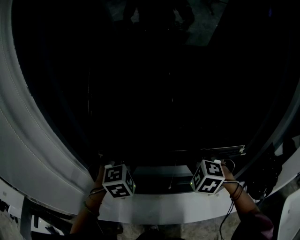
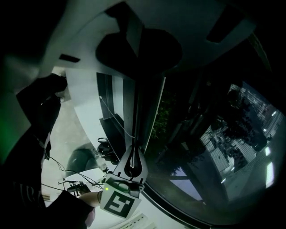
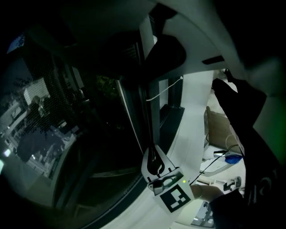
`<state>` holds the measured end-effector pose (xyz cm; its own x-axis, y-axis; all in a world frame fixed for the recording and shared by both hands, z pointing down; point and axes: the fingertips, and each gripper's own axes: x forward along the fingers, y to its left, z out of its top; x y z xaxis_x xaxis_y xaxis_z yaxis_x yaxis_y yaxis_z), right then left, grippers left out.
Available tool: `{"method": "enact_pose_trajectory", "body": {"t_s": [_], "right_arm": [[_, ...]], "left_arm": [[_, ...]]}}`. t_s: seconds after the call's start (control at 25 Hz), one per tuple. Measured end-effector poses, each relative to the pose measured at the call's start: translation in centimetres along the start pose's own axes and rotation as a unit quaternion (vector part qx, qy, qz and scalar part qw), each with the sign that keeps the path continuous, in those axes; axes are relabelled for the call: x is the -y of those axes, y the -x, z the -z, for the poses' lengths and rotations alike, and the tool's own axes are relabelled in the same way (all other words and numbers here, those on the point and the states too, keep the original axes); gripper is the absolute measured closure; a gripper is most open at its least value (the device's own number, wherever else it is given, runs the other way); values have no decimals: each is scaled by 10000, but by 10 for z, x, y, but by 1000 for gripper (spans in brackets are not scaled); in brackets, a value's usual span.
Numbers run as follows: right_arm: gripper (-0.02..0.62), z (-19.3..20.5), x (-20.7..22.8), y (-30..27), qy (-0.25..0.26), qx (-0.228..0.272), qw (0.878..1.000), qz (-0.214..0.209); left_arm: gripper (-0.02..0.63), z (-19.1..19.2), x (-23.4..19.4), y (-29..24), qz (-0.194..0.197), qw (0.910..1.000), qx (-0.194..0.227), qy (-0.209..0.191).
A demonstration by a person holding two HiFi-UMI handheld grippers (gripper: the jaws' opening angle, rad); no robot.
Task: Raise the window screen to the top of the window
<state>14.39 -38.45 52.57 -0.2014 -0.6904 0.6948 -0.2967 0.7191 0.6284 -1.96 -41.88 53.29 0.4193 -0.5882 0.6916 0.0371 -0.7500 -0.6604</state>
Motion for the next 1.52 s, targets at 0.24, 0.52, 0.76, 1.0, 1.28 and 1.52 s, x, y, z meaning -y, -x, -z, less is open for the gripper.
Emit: {"method": "enact_pose_trajectory", "body": {"t_s": [0.24,0.52,0.76,1.0,1.28,1.52], "right_arm": [[565,-2,0,1,-237,-350,9980,-473],[566,-1,0,1,-436,-280,9979,-398],[565,-5,1,5,-1136,208,9901,-802],[566,-2,-3,4,207,20,9998,67],[568,-1,-1,-2,150,-617,9970,-441],[568,-1,-3,3,-386,-395,9969,-554]], "left_arm": [[574,1,-2,-1,114,9990,-306,307],[577,1,-2,-2,-320,9976,-241,566],[572,0,-3,2,156,9955,117,931],[568,-2,-1,4,-165,9956,392,832],[569,0,2,-8,113,9922,-1237,-142],[586,0,3,-8,-390,9901,-1337,-189]]}}
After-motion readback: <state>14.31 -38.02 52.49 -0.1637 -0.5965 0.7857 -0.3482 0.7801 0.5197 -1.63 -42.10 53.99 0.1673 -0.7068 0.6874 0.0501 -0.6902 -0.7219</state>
